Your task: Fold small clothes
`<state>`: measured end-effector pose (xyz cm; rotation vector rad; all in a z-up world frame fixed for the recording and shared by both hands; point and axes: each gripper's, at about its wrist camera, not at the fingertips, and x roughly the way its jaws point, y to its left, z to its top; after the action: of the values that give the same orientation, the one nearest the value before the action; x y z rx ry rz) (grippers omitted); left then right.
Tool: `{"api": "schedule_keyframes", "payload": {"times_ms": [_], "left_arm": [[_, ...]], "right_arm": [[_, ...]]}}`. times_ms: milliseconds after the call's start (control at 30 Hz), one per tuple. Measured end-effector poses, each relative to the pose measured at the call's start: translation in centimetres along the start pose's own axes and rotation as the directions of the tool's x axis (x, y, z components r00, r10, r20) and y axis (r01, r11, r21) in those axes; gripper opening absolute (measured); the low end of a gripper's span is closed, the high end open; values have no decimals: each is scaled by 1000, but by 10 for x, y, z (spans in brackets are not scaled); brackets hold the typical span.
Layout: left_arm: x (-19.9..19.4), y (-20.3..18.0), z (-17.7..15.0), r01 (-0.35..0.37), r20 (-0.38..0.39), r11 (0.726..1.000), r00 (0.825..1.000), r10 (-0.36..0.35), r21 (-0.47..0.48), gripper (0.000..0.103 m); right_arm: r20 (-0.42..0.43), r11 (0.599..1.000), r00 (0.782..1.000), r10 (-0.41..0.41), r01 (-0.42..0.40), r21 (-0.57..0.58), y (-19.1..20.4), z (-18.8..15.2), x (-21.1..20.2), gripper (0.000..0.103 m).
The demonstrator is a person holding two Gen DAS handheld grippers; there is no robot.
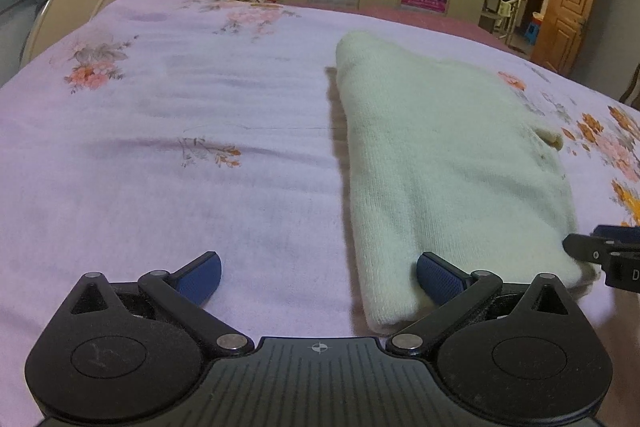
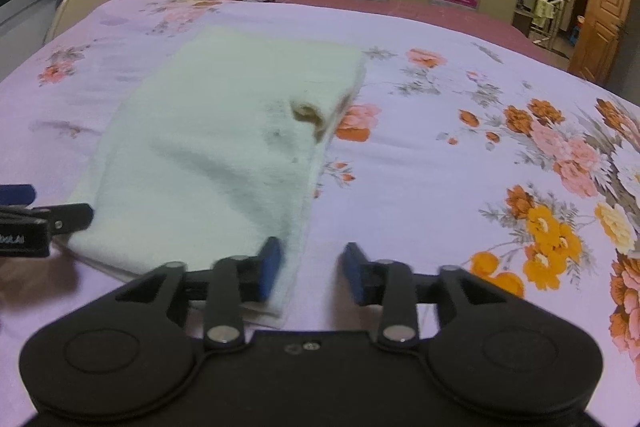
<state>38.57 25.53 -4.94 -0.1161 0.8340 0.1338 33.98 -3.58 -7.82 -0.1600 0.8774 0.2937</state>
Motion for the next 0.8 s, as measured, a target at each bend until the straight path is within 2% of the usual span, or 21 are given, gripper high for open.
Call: {"api": "schedule_keyframes", "payload": {"times_ms": [67, 133, 200, 300, 533, 800], "left_arm": [[-3, 0, 1, -10, -9, 1000, 1000, 10, -16, 103], [-10, -3, 1, -15, -11, 1000, 1000, 14, -23, 103], [-23, -7, -1, -17, 0, 1000, 1000, 17, -17, 103], [-56, -16, -10, 7, 47, 1000, 999, -8, 10, 103], [-150, -27, -43, 36, 146, 999, 989, -39, 23, 103], [-272, -22, -80, 66, 255, 998, 965, -67, 10, 103]], "right_arm": [[-15, 1000, 1000, 8, -7, 30, -6, 2, 2, 55], [-33, 999, 999, 22, -21, 46, -9, 3, 2, 58], [-58, 999, 998, 19, -17, 49, -12, 4, 0, 68], [-62, 994, 994, 91, -87, 72, -17, -1, -22, 69], [29, 990, 993, 114, -116, 81, -8, -41, -113, 72], [160, 991, 983, 90, -105, 83, 3, -76, -233, 77]]}}
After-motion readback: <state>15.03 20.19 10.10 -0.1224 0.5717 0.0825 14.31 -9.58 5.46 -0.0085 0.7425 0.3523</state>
